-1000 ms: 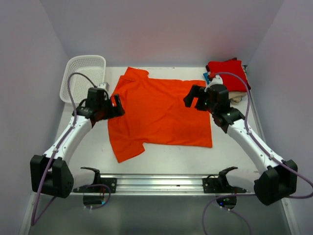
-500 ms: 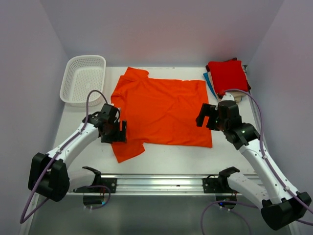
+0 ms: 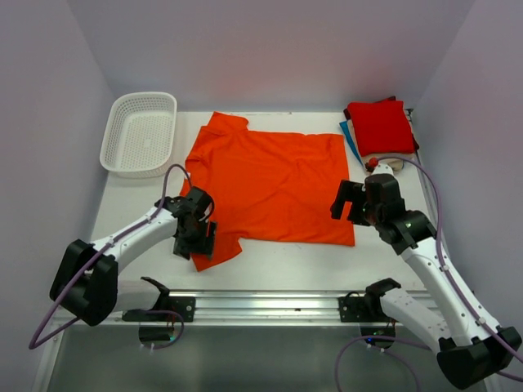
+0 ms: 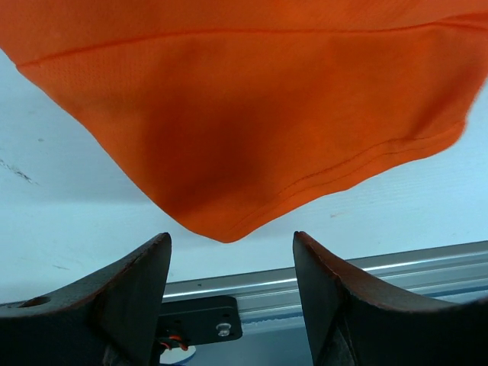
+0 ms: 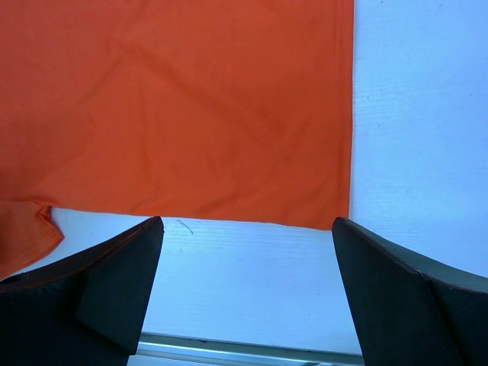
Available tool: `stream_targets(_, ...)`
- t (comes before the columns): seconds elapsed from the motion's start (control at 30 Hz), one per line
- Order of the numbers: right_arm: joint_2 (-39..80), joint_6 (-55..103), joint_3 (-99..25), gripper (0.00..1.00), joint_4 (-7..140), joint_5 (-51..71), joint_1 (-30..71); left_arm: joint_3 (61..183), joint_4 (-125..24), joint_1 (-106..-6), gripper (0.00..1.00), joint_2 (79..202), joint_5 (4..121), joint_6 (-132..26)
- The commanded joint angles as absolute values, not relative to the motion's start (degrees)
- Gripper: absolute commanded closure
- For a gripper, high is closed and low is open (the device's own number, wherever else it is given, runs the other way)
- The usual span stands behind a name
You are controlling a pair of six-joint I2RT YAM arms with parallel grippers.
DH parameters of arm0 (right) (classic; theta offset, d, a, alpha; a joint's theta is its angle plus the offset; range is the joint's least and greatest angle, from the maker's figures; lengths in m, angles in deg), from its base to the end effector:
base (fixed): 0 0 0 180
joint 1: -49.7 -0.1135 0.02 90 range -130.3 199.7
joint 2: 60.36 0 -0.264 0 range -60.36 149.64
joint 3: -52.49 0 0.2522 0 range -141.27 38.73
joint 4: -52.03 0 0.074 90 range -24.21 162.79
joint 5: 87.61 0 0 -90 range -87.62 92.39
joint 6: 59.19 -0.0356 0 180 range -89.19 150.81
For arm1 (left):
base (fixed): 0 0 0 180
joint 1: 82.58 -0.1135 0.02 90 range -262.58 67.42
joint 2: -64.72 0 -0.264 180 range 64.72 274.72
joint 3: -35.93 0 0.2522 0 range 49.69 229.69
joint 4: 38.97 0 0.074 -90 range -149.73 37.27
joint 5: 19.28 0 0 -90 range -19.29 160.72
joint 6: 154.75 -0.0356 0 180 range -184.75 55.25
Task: Fold and stack the t-shirts
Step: Flatten the tshirt out
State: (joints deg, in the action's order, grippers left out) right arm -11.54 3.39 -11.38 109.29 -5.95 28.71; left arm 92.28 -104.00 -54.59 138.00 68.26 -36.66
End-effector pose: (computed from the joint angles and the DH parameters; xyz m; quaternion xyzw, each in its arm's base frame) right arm 0.1612 0.0563 0.3043 0.0805 0.9088 0.1050 0.3957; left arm 0.1765 -0.0955 0.1844 0.0006 0.9973 -0.0518 0.0518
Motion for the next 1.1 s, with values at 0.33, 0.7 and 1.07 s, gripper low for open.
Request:
stream_targets(0.33,-10.26,4.44,-8.21,0.03,107.19,-5.70,28.69,89.33,-106.17,-53.14,0.31,138.11,69.31,-32.59)
stream_targets(0.7,-11.40,4.18,-6.80,0.05,106.66,-5.70,28.69,90.03,-103.18,-52.43,0.35,143.21,68.78,-33.73)
stream_targets(1.07,-10.79,3.12,-5.92,0.26,106.13,-5.96,28.69,90.21,-100.81,-52.34,0.65,145.75,67.99,-33.38)
